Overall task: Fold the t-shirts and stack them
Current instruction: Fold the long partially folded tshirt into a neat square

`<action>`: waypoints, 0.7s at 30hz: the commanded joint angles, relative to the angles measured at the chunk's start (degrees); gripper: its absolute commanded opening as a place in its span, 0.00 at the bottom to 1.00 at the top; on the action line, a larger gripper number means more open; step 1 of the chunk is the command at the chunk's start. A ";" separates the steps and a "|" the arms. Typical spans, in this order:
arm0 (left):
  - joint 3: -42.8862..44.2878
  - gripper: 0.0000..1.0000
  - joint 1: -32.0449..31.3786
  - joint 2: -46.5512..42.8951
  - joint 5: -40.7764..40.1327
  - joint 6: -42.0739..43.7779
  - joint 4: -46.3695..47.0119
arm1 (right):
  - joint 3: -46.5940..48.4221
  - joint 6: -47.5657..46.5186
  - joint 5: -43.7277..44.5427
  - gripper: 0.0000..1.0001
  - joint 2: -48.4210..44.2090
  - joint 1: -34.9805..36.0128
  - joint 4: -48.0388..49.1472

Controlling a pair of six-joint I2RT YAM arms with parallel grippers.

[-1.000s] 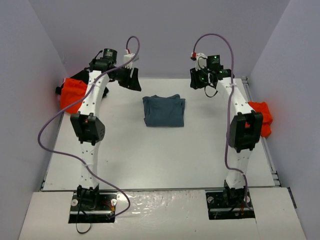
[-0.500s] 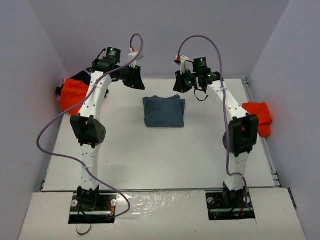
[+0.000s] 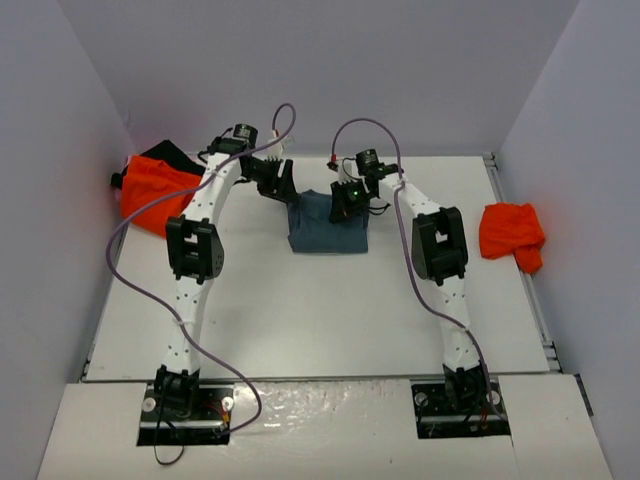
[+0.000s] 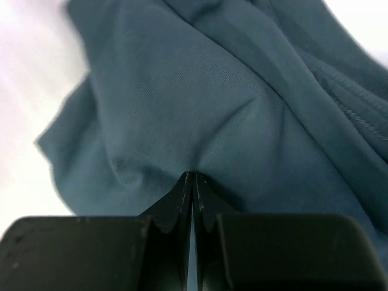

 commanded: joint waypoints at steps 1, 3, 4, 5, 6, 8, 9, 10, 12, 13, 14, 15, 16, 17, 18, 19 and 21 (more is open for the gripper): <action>3.64 0.48 0.80 -2.20 3.62 0.03 0.73 | 1.80 -2.23 4.19 0.00 -0.33 0.55 -0.97; 4.08 0.47 0.46 -2.42 3.94 0.18 0.88 | 2.08 -4.29 9.11 0.00 0.68 0.74 -0.92; 4.32 0.48 0.39 -2.53 3.76 0.08 1.03 | 2.33 -4.82 9.55 0.00 1.21 0.81 -0.95; 4.37 0.48 0.35 -2.64 3.69 -0.01 1.08 | 2.71 -5.02 8.74 0.00 1.41 0.88 -0.99; 4.31 0.48 0.30 -2.77 3.67 -0.07 1.08 | 3.09 -5.16 7.81 0.00 1.39 0.94 -1.02; 3.20 0.50 0.12 -3.56 3.73 -0.04 0.90 | 3.81 -4.90 8.01 0.00 0.17 1.54 -0.60; 2.68 0.52 -0.03 -4.30 3.66 0.26 0.83 | 4.40 -4.90 8.09 0.00 -0.13 1.77 -0.67; 1.99 0.53 -0.16 -4.90 3.59 0.29 0.82 | 5.21 -4.78 8.10 0.00 -1.07 2.02 -0.68; 1.37 0.55 -0.63 -5.59 1.33 0.36 0.55 | 6.43 -4.59 8.30 0.00 -3.80 2.49 -0.75; 1.16 0.56 -0.80 -5.80 0.27 0.65 0.20 | 7.07 -4.55 8.54 0.00 -5.17 2.59 -0.73; 0.93 0.57 -0.84 -5.87 -0.87 0.75 -0.11 | 7.59 -4.57 8.92 0.00 -6.77 2.59 -0.71; 0.70 0.58 -0.84 -5.81 -2.47 0.43 -0.22 | 7.87 -4.63 9.36 0.00 -8.70 2.59 -0.76; 0.04 0.59 -0.71 -5.72 -2.96 0.43 -0.28 | 7.95 -4.80 10.01 0.00 -10.65 2.51 -0.77; -0.72 0.59 -0.57 -5.61 -3.29 0.47 -0.33 | 7.98 -4.99 10.70 0.00 -12.64 2.39 -0.77; -1.86 0.59 -0.40 -5.39 -3.35 0.41 -0.39 | 7.75 -5.11 11.50 0.00 -15.14 2.11 -0.71; -2.95 0.59 -0.32 -5.14 -3.43 0.20 -0.37 | 7.37 -5.21 12.06 0.00 -17.30 1.84 -0.73; -5.21 0.59 -0.26 -4.14 -2.80 -0.08 -0.41 | 5.30 -5.48 12.75 0.00 -21.50 0.73 -0.68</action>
